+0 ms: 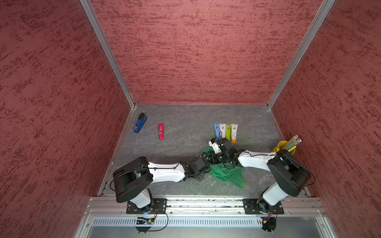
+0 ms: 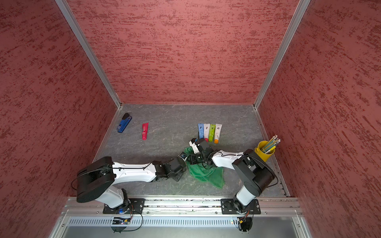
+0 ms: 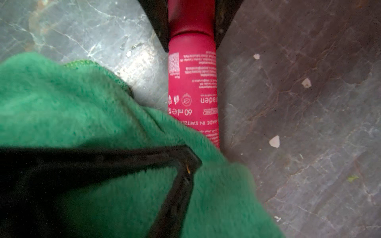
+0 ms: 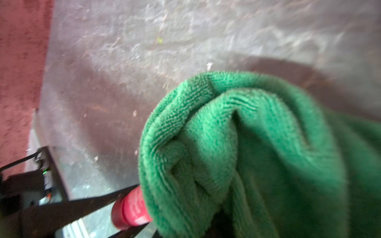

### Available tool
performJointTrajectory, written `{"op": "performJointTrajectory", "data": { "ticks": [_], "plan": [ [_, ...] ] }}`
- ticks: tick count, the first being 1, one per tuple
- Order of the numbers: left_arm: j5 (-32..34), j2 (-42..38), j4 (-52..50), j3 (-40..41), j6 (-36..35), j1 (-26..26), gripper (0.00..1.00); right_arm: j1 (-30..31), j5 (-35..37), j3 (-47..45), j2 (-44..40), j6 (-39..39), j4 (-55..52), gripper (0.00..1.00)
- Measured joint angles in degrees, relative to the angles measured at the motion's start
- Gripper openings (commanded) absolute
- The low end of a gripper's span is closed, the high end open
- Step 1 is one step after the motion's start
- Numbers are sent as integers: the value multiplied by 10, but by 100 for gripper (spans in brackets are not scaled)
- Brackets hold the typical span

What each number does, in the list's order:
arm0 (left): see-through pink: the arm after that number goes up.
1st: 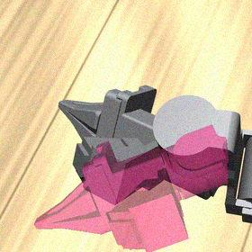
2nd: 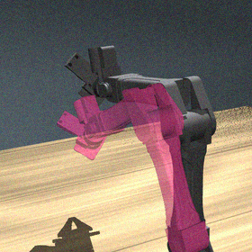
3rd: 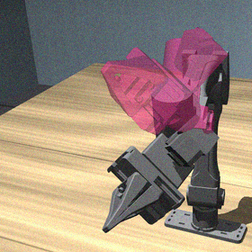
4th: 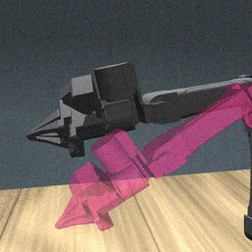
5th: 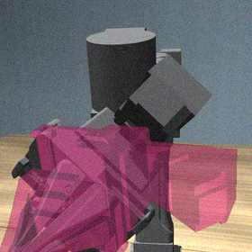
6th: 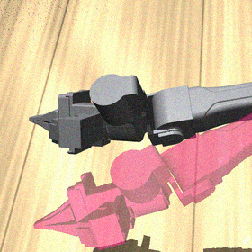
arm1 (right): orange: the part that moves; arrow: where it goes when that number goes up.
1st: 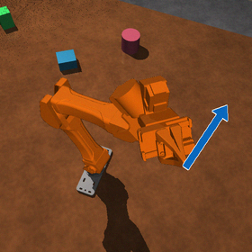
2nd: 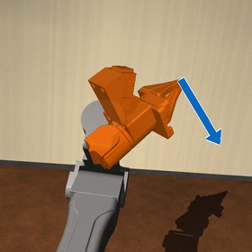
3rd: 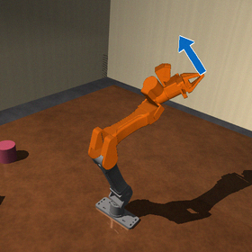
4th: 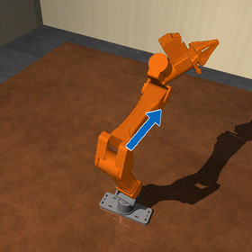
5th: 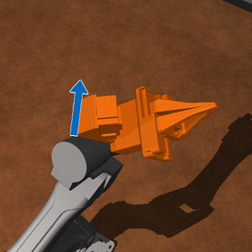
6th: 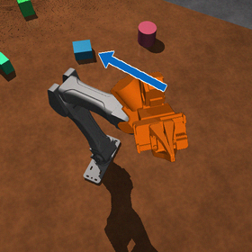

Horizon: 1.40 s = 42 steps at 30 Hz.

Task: Wipe the surface of the toothpaste tube
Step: Wipe the dirt from the toothpaste tube.

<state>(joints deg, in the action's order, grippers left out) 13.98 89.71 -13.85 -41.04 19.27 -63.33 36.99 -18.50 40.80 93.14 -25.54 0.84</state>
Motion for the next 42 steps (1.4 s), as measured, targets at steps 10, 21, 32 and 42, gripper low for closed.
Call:
{"op": "performJointTrajectory", "data": {
  "ticks": [10, 21, 32, 42],
  "plan": [
    [-13, 0, 0, 0, -2, -10, 0, -55, 83, -12, -1, 21, 5, 0],
    [-21, 0, 0, -2, -12, -7, 0, 13, -19, -53, -47, 4, 29, 0],
    [-24, 0, -2, -2, -13, -6, 0, 13, -37, -76, -40, -10, 83, 0],
    [-24, -2, -1, -1, -11, -6, 0, -21, 5, -42, -24, 3, 33, 0]
  ]
}}
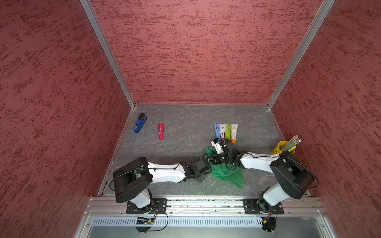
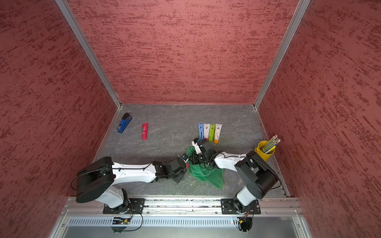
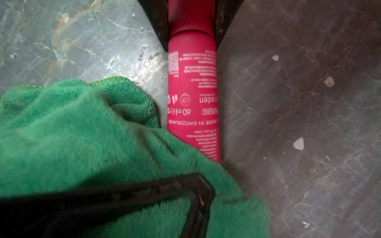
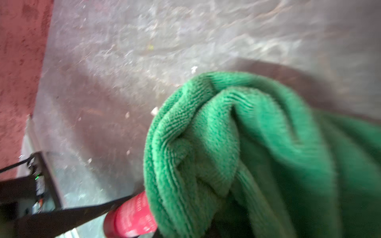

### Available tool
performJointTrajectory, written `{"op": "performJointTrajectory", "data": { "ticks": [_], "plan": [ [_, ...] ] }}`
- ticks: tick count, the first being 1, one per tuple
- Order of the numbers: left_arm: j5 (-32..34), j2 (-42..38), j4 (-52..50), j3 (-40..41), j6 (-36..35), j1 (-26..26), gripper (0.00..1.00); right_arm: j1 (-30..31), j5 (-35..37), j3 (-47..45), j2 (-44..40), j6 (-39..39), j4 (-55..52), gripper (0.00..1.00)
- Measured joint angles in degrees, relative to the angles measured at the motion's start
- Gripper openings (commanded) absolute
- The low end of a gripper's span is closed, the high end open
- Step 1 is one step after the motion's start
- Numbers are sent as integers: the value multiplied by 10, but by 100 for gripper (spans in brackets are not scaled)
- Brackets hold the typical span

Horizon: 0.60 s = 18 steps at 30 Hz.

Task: Wipe the surface of the toothpaste tube
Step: Wipe the dirt from the toothpaste tube.

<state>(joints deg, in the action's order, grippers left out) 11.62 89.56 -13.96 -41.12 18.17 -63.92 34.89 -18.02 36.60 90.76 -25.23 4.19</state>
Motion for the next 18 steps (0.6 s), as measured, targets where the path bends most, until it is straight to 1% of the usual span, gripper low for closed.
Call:
{"op": "performJointTrajectory", "data": {
  "ticks": [4, 7, 13, 18],
  "plan": [
    [0, 0, 0, 0, 0, 0, 0, -31, 34, -2, 4, 2, -2, 0],
    [0, 0, 1, 1, 0, 0, 0, -38, 43, -8, 4, 4, 2, 0],
    [0, 0, 1, 1, -4, 0, 0, -29, 16, -40, -9, 2, 45, 0],
    [-1, -1, -3, 1, -11, 0, 0, -2, 10, -77, -34, -15, 85, 0]
  ]
}}
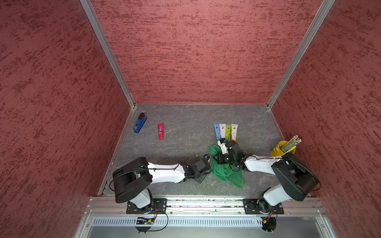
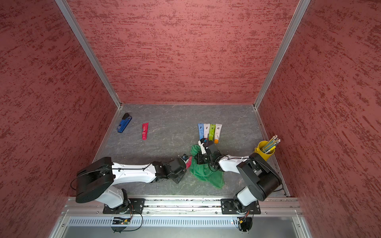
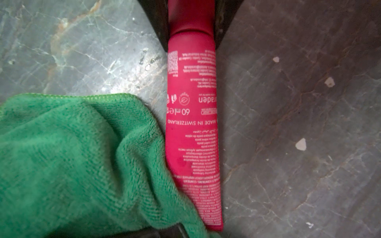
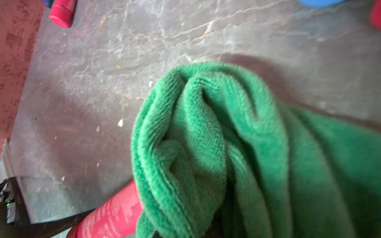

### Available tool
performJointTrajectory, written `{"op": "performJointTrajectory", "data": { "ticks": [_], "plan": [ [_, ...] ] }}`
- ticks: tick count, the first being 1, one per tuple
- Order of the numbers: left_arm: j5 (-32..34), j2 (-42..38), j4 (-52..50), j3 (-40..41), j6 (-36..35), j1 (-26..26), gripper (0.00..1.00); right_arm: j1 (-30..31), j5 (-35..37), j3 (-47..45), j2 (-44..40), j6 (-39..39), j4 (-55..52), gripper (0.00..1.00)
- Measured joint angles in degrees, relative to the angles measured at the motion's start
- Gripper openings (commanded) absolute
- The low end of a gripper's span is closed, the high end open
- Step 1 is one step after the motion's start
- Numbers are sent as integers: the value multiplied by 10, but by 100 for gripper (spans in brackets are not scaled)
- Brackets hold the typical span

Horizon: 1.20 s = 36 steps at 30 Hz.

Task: Wipe the surface of the toothpaste tube
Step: Wipe the dirt from the toothpaste tube.

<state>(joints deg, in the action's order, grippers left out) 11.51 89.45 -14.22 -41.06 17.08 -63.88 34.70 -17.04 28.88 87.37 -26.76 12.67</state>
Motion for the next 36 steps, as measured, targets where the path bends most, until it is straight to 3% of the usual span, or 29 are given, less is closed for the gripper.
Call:
{"op": "performJointTrajectory", "data": {
  "ticks": [6, 12, 23, 29, 36],
  "plan": [
    [-6, 0, -3, -1, -1, 3, 0, 65, -34, -22, -10, -29, 46, 0],
    [-8, -3, -11, -1, 0, 6, 0, 76, -45, -24, 4, -42, 73, 0],
    [-3, -10, 7, 9, 5, 3, 0, -21, -108, -24, 26, -43, 74, 0],
    [3, -10, 11, 10, 7, 2, 0, -40, -58, -30, 8, -53, 58, 0],
    [9, -14, -8, 10, 21, 3, 0, -61, 58, -61, -114, -57, -47, 0]
  ]
}}
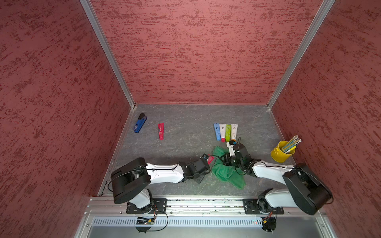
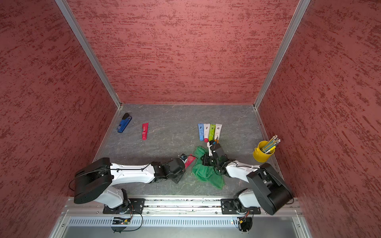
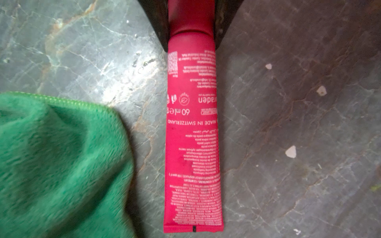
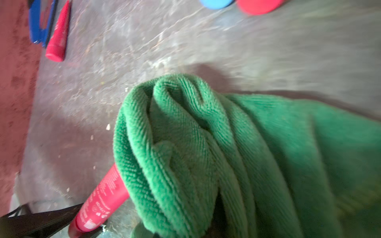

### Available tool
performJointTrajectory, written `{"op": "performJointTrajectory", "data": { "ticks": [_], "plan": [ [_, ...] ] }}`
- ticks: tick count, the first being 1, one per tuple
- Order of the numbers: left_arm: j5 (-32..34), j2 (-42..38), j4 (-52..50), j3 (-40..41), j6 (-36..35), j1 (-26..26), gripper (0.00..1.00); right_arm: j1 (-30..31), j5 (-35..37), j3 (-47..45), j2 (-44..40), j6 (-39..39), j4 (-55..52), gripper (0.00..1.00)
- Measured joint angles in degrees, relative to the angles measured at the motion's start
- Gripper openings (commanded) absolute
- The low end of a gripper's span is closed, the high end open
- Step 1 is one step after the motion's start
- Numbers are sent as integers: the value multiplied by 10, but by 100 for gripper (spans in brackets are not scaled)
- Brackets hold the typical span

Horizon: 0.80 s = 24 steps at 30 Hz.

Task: Wipe the surface of the toothpaste tube
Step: Wipe the dirt from the toothpaste tube, then adjust the toothpaste at the center of the board.

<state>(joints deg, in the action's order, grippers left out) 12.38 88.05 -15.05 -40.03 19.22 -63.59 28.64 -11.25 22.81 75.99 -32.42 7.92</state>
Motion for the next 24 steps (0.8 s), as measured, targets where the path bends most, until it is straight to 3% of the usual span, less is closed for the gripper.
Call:
{"op": "performJointTrajectory", "data": {
  "ticks": [3, 7, 10, 18, 21, 24],
  "plan": [
    [2, -5, -11, 0, 10, 4, 3, -3, 23, 0, -24, 10, -29, 0],
    [3, -15, -33, 0, 29, 7, 39, -8, 25, 0, -23, 23, -40, 0],
    [-6, -24, -43, 0, 40, 5, 52, -9, 25, 0, -18, 30, -39, 0],
    [-57, -88, -75, -16, 63, 30, 53, -9, 23, 0, -12, 40, -39, 0],
    [-107, -128, -75, -17, 72, 87, 40, -9, 22, 0, -12, 42, -39, 0],
    [-188, -151, -63, -17, 78, 179, 38, -9, 20, 0, -12, 43, -38, 0]
  ]
}}
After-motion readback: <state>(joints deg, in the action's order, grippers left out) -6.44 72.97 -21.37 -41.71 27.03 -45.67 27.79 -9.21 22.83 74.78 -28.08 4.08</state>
